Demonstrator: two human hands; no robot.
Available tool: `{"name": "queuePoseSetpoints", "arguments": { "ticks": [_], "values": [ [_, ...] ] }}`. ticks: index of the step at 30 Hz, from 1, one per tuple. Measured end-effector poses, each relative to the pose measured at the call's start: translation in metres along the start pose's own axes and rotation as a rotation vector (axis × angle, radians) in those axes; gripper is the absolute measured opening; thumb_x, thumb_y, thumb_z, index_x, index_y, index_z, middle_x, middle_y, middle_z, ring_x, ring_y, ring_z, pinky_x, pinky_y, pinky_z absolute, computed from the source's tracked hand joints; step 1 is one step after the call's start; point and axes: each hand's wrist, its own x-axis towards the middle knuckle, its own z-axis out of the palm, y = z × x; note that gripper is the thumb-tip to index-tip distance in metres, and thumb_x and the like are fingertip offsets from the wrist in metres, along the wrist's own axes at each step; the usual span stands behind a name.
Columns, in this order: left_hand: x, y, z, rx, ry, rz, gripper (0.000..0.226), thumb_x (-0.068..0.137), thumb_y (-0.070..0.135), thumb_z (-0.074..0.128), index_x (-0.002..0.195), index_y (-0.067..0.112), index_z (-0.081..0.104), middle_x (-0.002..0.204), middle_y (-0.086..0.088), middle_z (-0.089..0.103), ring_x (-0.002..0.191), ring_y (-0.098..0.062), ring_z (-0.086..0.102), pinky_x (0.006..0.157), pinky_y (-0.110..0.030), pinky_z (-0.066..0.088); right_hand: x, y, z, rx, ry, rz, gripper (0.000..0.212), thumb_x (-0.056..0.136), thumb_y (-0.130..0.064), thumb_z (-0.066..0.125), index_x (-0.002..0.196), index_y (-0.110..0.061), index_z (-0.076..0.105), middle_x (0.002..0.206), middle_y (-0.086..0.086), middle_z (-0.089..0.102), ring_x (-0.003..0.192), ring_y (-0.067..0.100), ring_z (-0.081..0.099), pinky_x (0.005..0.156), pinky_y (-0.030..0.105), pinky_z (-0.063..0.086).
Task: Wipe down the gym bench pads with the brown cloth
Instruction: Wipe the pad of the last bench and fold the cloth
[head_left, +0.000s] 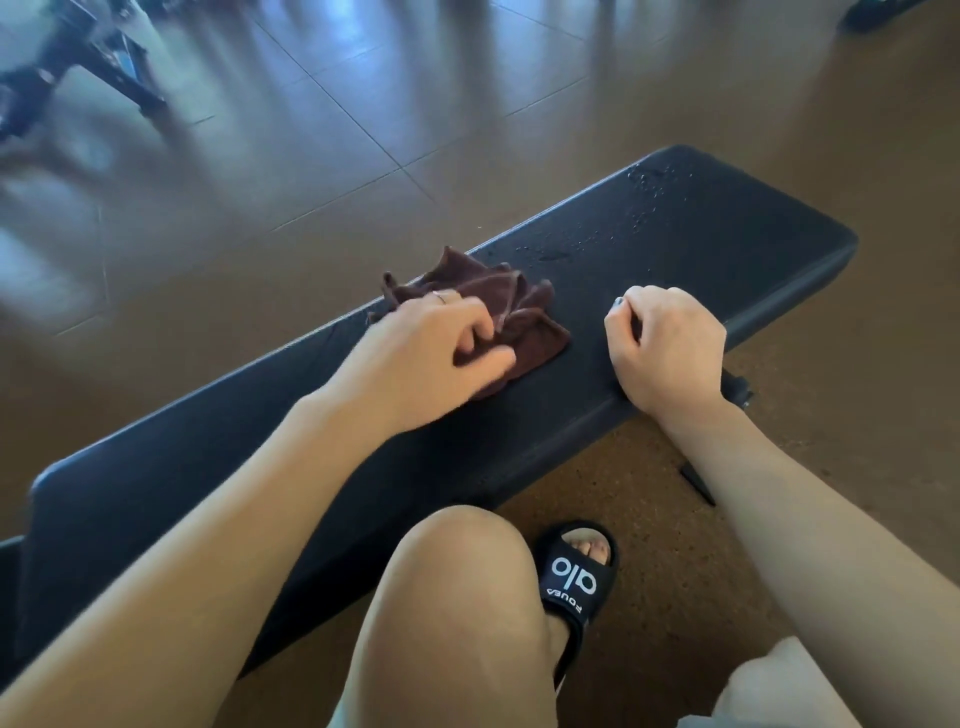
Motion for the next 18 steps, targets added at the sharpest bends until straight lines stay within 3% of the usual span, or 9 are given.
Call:
{"name": "queuePoseSetpoints", "arguments": {
  "ticks": [2, 4, 6, 12, 15, 18],
  "values": [
    [0.002, -0.007, 0.003, 0.096, 0.203, -0.006, 0.041, 0.095, 0.057, 0.057, 0.122, 0.026, 0.062, 0.116, 0.004, 0.058, 0.102, -0.015, 0.057, 0.095, -0.042, 0.051, 0.000, 0.001, 0.000, -0.009, 0.005, -0.001, 0.038, 0.101, -0.025, 0.046, 0.064, -0.015, 0.045, 0.063, -0.002, 0.046, 0.060, 0.024, 0.047, 0.054, 0.033, 0.034],
    [0.013, -0.014, 0.008, 0.214, 0.099, -0.078, 0.056, 0.097, 0.062, 0.050, 0.143, 0.030, 0.051, 0.144, -0.004, 0.048, 0.135, -0.028, 0.042, 0.113, -0.048, 0.039, 0.001, 0.000, 0.001, -0.025, 0.005, 0.006, 0.038, 0.101, -0.026, 0.046, 0.064, -0.014, 0.045, 0.063, -0.002, 0.047, 0.060, 0.024, 0.047, 0.055, 0.033, 0.032],
    [0.026, -0.018, 0.021, 0.233, -0.049, -0.141, 0.065, 0.099, 0.069, 0.039, 0.154, 0.034, 0.038, 0.160, -0.006, 0.037, 0.148, -0.030, 0.031, 0.122, -0.048, 0.028, 0.001, 0.000, 0.001, -0.025, 0.008, 0.009, 0.039, 0.101, -0.025, 0.047, 0.064, -0.012, 0.046, 0.062, 0.001, 0.049, 0.060, 0.025, 0.048, 0.053, 0.037, 0.037],
    [0.068, -0.002, 0.039, 0.256, -0.092, -0.135, 0.066, 0.097, 0.077, 0.027, 0.158, 0.052, 0.022, 0.171, -0.002, 0.021, 0.156, -0.033, 0.018, 0.125, -0.055, 0.017, 0.003, 0.000, 0.001, -0.040, 0.020, 0.024, 0.038, 0.099, -0.026, 0.046, 0.063, -0.014, 0.043, 0.062, -0.003, 0.045, 0.061, 0.026, 0.048, 0.055, 0.035, 0.030],
    [0.057, 0.008, 0.043, 0.233, -0.087, -0.075, 0.063, 0.096, 0.078, 0.030, 0.155, 0.055, 0.029, 0.170, -0.001, 0.025, 0.156, -0.032, 0.020, 0.124, -0.057, 0.018, 0.004, 0.001, 0.001, -0.007, 0.017, 0.012, 0.037, 0.099, -0.026, 0.045, 0.065, -0.012, 0.046, 0.064, -0.001, 0.047, 0.062, 0.028, 0.050, 0.057, 0.039, 0.037],
    [-0.002, 0.018, 0.047, 0.207, -0.036, 0.109, 0.062, 0.095, 0.077, 0.034, 0.152, 0.052, 0.039, 0.166, 0.002, 0.035, 0.153, -0.028, 0.030, 0.123, -0.052, 0.021, 0.009, 0.012, 0.000, 0.060, 0.064, 0.058, 0.033, 0.098, -0.025, 0.044, 0.069, -0.011, 0.047, 0.069, 0.010, 0.055, 0.068, 0.035, 0.051, 0.064, 0.047, 0.041]
  ]
}}
